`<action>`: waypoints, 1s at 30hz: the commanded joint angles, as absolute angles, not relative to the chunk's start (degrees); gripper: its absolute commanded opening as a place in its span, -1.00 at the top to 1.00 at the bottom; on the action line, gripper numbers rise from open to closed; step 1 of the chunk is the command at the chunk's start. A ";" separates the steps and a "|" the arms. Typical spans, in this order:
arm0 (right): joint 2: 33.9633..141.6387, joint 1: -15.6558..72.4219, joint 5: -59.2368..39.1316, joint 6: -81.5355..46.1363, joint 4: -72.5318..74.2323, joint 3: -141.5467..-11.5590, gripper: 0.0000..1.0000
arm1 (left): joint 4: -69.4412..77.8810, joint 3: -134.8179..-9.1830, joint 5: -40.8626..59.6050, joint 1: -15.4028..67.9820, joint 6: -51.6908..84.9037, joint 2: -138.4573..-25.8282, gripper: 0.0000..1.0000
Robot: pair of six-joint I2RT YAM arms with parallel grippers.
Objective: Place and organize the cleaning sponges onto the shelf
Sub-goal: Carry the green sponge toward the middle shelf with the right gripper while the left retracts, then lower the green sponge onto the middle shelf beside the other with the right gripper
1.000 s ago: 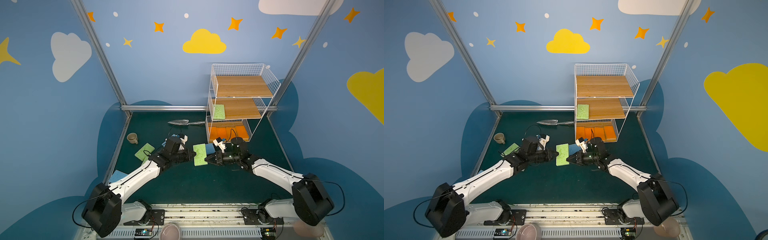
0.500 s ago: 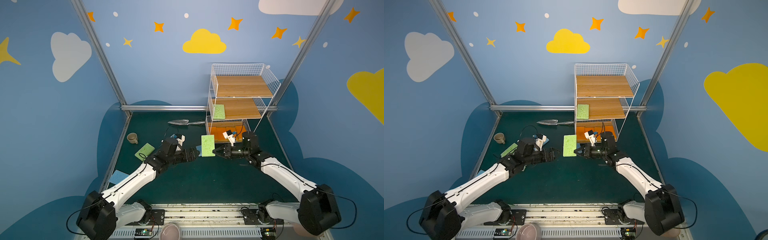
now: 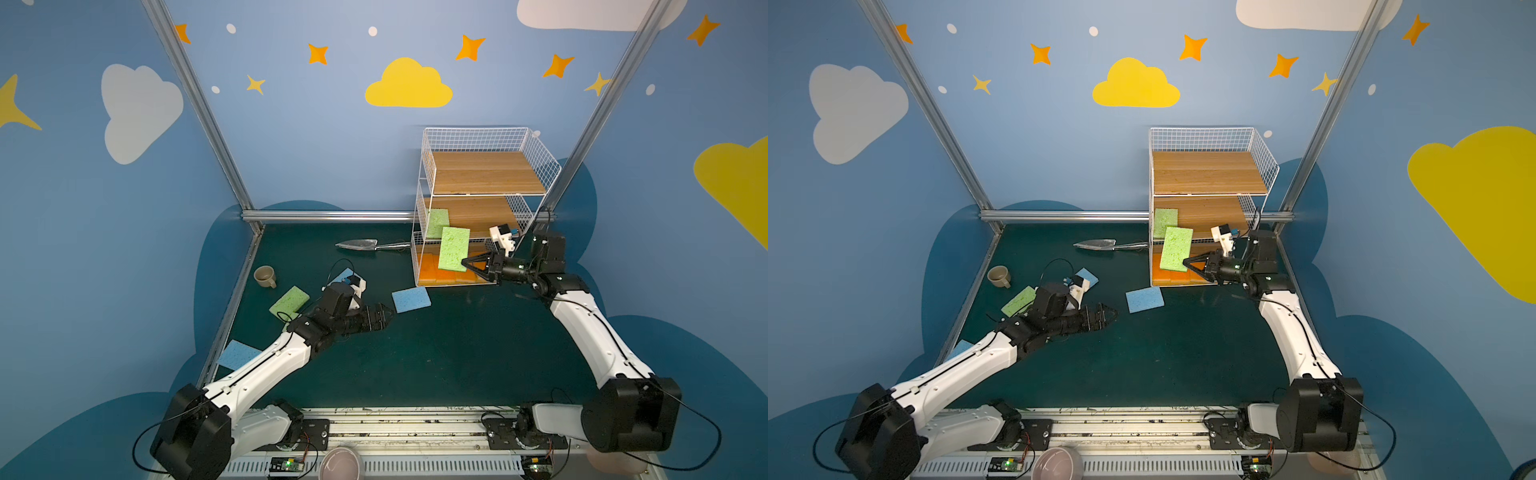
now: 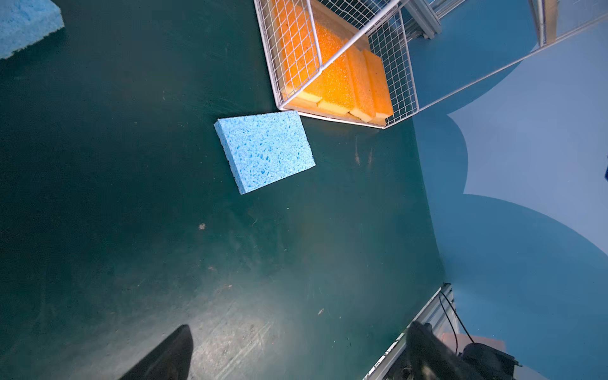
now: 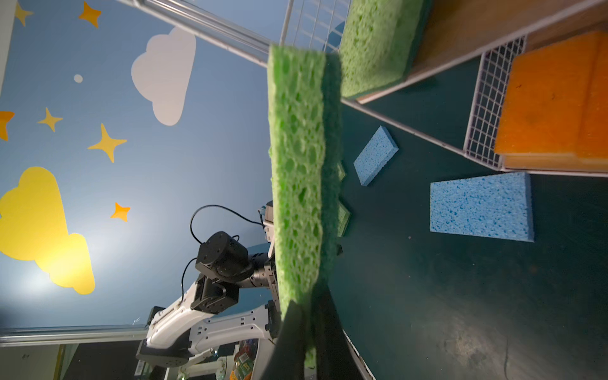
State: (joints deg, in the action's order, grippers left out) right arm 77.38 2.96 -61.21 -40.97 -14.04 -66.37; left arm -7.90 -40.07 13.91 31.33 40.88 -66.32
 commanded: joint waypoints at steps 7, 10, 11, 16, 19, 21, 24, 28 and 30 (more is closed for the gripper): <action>84.79 1.29 -63.64 -44.12 -13.74 -73.40 0.83 | -7.18 -39.13 13.75 31.03 39.52 -67.21 -0.99; 86.65 0.40 -63.29 -44.04 -14.73 -75.98 0.83 | -6.29 -38.63 13.71 31.12 39.64 -67.91 -0.99; 87.10 0.27 -63.20 -44.00 -14.93 -76.63 0.83 | -6.24 -38.54 13.73 31.07 39.64 -68.09 -0.99; 90.18 -0.84 -63.11 -43.77 -15.59 -79.69 0.80 | -5.72 -38.49 13.85 30.96 39.31 -69.07 -0.99; 91.80 -1.75 -63.16 -43.59 -16.14 -81.30 0.79 | -5.71 -38.67 14.00 30.86 38.97 -69.58 -0.99; 92.88 -2.34 -63.26 -43.51 -16.54 -82.39 0.78 | -5.71 -38.84 14.26 30.74 38.84 -69.87 -0.99; 94.36 -2.68 -63.30 -43.01 -17.52 -84.11 0.77 | -5.71 -39.19 14.49 30.51 38.54 -70.42 -0.99; 95.51 -2.72 -62.67 -42.89 -17.76 -84.88 0.71 | -5.49 -39.55 14.95 30.18 38.50 -71.39 -0.99; 96.10 -2.69 -62.67 -42.89 -17.58 -85.06 0.66 | -5.25 -39.73 15.36 30.15 38.55 -71.73 -0.99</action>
